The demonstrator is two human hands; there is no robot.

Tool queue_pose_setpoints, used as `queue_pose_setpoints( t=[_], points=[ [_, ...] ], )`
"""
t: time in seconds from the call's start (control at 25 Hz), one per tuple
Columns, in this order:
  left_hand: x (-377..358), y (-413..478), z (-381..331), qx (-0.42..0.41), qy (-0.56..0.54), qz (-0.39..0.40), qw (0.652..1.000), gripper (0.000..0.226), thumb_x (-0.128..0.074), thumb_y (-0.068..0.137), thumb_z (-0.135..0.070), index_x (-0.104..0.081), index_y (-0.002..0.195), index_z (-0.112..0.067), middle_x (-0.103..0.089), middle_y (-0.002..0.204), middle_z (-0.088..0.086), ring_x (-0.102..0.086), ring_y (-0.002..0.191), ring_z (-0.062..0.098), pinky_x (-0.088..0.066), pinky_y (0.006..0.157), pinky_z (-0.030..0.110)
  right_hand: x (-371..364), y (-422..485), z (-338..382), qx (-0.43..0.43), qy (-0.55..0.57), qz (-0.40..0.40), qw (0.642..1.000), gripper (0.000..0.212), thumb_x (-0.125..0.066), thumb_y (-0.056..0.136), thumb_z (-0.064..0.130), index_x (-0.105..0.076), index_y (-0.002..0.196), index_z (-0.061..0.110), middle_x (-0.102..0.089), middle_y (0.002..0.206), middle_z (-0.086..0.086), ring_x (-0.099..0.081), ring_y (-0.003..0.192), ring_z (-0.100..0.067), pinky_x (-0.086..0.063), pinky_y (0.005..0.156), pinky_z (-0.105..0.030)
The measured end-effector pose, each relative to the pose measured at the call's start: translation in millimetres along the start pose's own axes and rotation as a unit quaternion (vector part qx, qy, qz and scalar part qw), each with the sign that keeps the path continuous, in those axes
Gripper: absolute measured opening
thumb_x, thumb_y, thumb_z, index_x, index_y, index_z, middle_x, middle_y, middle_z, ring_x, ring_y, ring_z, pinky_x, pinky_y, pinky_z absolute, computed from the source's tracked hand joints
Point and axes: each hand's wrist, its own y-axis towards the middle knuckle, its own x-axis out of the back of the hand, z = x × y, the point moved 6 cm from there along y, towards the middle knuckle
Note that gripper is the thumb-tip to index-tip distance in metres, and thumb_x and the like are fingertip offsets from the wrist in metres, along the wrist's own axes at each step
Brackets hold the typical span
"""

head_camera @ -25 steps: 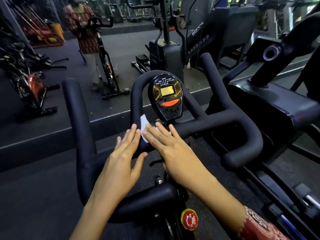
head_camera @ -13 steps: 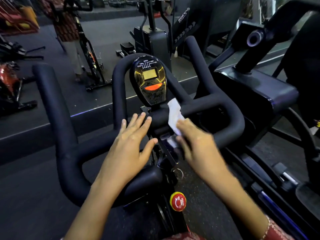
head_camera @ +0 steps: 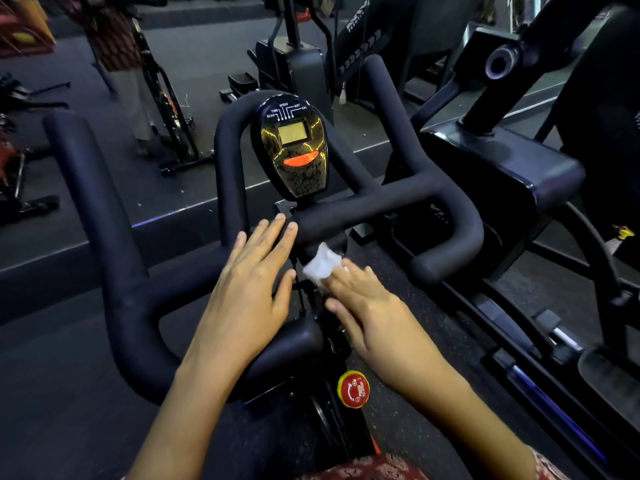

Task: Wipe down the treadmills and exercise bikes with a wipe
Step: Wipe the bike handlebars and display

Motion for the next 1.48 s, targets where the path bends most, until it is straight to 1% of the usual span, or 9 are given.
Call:
queue_pose_setpoints(
  t=[0.12, 0.32, 0.52, 0.76, 1.0, 1.08, 1.2, 1.36, 1.48],
  points=[
    [0, -1, 0, 0.000, -0.005, 0.000, 1.000, 0.055, -0.041, 0.090, -0.027, -0.040, 0.142, -0.008, -0.034, 0.149, 0.006, -0.023, 0.137, 0.013, -0.002, 0.114, 0.021, 14, -24, -7, 0.019, 0.008, -0.027, 0.999, 0.035, -0.054, 0.089, 0.018, -0.067, 0.119, 0.007, -0.063, 0.127, -0.006, -0.052, 0.125, -0.024, -0.036, 0.105, -0.028],
    [1, -1, 0, -0.001, -0.007, -0.009, 1.000, 0.057, -0.036, 0.090, -0.033, -0.040, 0.142, -0.009, -0.035, 0.150, 0.006, -0.022, 0.138, 0.012, -0.006, 0.115, 0.026, 8, 2, -15, -0.033, 0.053, 0.035, 0.997, 0.043, -0.044, 0.096, 0.020, -0.051, 0.137, 0.009, -0.044, 0.147, -0.002, -0.029, 0.141, -0.017, -0.022, 0.116, -0.027],
    [1, -2, -1, 0.002, -0.006, -0.020, 1.000, 0.056, -0.049, 0.088, -0.021, -0.040, 0.142, -0.009, -0.035, 0.150, 0.006, -0.023, 0.138, 0.012, -0.008, 0.115, 0.030, 37, -1, -16, 0.013, 0.080, 0.042, 0.996, 0.041, -0.053, 0.069, -0.011, -0.075, 0.098, 0.006, -0.072, 0.105, -0.007, -0.062, 0.107, -0.013, -0.042, 0.099, -0.016],
    [1, -2, -1, -0.008, -0.016, -0.014, 1.000, 0.056, -0.044, 0.090, -0.032, -0.040, 0.141, -0.009, -0.037, 0.148, 0.005, -0.021, 0.137, 0.007, -0.003, 0.115, 0.021, 92, 54, -5, -0.009, 0.048, -0.170, 0.984, 0.028, -0.068, 0.070, -0.014, -0.060, 0.089, 0.005, -0.047, 0.094, -0.006, -0.048, 0.078, 0.012, -0.033, 0.076, 0.003],
    [37, 25, 4, -0.016, -0.030, -0.077, 0.996, 0.056, -0.049, 0.089, -0.032, -0.045, 0.138, -0.006, -0.040, 0.146, 0.009, -0.028, 0.137, 0.016, -0.011, 0.116, 0.026, 106, 102, 16, 0.031, 0.072, -0.380, 0.922, 0.015, -0.068, 0.071, -0.011, -0.061, 0.076, 0.001, -0.062, 0.077, -0.009, -0.057, 0.071, -0.018, -0.048, 0.066, -0.032],
    [50, 47, 6, -0.006, -0.024, -0.106, 0.994, 0.056, -0.052, 0.089, -0.025, -0.041, 0.141, -0.006, -0.034, 0.149, 0.006, -0.026, 0.139, 0.018, -0.011, 0.116, 0.027, 100, 115, 26, 0.067, 0.051, -0.422, 0.903, 0.011, -0.068, 0.074, -0.008, -0.065, 0.083, -0.002, -0.068, 0.083, -0.013, -0.065, 0.076, -0.026, -0.053, 0.067, -0.040],
    [56, 71, 16, 0.018, -0.038, -0.122, 0.992, 0.054, -0.055, 0.094, -0.020, -0.036, 0.143, -0.010, -0.023, 0.153, 0.004, -0.016, 0.141, 0.014, -0.008, 0.116, 0.026, 66, 140, 39, 0.104, 0.052, -0.373, 0.921, 0.021, -0.062, 0.081, -0.005, -0.067, 0.101, -0.010, -0.062, 0.120, -0.025, -0.063, 0.107, -0.031, -0.044, 0.094, -0.026],
    [40, 69, 32, 0.004, -0.043, -0.090, 0.995, 0.063, -0.040, 0.093, -0.038, -0.016, 0.148, -0.021, -0.019, 0.156, 0.001, -0.012, 0.145, 0.013, -0.005, 0.117, 0.020, 15, 124, 27, 0.155, 0.014, -0.215, 0.964, 0.048, -0.045, 0.097, 0.010, -0.038, 0.144, 0.002, -0.029, 0.154, -0.010, -0.022, 0.145, -0.024, -0.011, 0.119, -0.031],
    [30, 68, 37, -0.008, -0.031, -0.072, 0.997, 0.068, -0.035, 0.092, -0.041, -0.002, 0.150, -0.030, -0.014, 0.159, -0.004, -0.009, 0.146, 0.013, -0.005, 0.118, 0.025, 28, 131, -5, 0.074, 0.072, -0.216, 0.971, 0.055, -0.040, 0.094, 0.008, -0.029, 0.148, 0.011, -0.021, 0.156, 0.000, -0.007, 0.145, -0.005, -0.008, 0.119, -0.028]
  ],
)
